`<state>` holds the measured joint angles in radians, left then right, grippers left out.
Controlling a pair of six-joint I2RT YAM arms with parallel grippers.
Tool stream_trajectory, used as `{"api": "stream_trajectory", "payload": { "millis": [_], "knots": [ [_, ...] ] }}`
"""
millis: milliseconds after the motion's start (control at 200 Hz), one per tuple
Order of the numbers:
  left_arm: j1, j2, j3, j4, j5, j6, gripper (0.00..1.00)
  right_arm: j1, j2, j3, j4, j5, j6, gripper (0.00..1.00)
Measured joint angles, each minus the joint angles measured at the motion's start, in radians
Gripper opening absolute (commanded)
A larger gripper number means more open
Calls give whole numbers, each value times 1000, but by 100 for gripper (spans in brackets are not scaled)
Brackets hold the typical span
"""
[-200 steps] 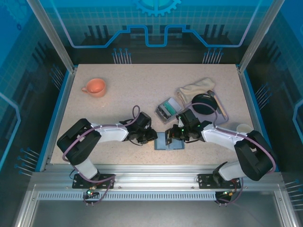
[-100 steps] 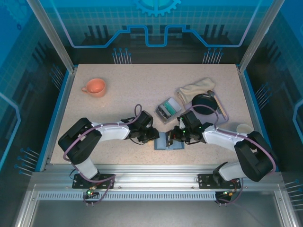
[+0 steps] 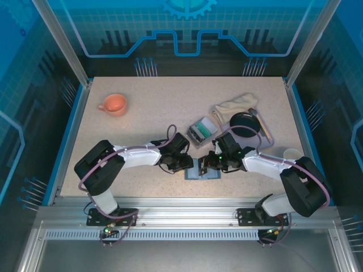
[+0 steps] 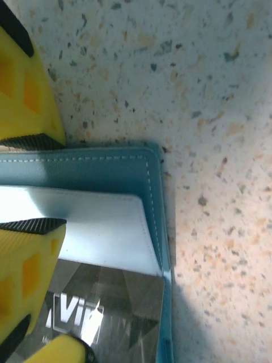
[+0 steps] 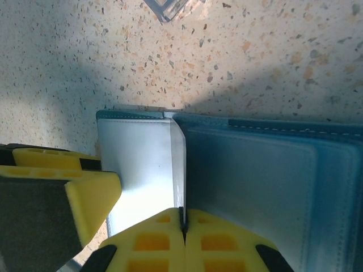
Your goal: Put the credit cards into the card holder
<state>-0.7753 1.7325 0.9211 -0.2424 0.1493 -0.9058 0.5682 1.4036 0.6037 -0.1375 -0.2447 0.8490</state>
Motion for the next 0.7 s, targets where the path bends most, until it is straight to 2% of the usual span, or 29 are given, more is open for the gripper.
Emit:
{"api": "stream_trajectory", "payload": {
  "millis": [115, 370, 700],
  "knots": [
    [0, 10, 15, -31, -7, 0, 30, -1, -9, 0, 0, 0, 0, 0],
    [0, 10, 15, -34, -12, 0, 28, -35, -69, -27, 5, -4, -4, 0],
    [0, 10, 15, -34, -12, -1, 27, -37, -24, -62, 92, -54, -4, 0]
  ]
}}
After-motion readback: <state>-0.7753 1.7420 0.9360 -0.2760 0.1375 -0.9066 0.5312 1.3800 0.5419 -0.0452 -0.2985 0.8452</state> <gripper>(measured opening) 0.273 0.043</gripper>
